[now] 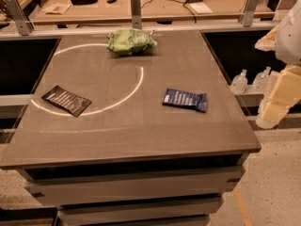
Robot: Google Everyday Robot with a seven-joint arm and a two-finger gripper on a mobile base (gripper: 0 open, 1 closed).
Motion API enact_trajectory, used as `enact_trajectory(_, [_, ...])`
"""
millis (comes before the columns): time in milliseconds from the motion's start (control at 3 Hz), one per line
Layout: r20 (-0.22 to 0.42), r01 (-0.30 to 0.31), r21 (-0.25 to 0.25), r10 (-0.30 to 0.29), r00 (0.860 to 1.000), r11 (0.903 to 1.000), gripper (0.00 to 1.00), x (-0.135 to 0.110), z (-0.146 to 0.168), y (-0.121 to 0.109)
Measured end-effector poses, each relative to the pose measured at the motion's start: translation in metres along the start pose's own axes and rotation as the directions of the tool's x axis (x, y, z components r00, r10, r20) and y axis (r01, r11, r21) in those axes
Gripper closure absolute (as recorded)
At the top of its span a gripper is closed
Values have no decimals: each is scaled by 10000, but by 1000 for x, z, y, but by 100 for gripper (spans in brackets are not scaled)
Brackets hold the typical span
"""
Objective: Move rxbar blueberry near green jalapeno chip bag
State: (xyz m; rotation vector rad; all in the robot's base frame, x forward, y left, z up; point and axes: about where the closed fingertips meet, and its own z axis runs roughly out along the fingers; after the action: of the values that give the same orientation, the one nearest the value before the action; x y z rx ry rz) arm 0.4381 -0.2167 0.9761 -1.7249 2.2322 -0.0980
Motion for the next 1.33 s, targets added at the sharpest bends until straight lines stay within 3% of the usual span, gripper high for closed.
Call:
enact_trajectory(333, [0,0,0,0,10000,10000,0,0,0,0])
enact_trajectory(667, [628,-169,-352,191,9978,9992,0,-8,24,3])
enact_trajectory(1000, [1687,-217,-763,344,9851,9968,0,-18,49,4])
enact_trajectory(1333, [2815,-217,-1012,495,9583,9946,0,-25,66,4])
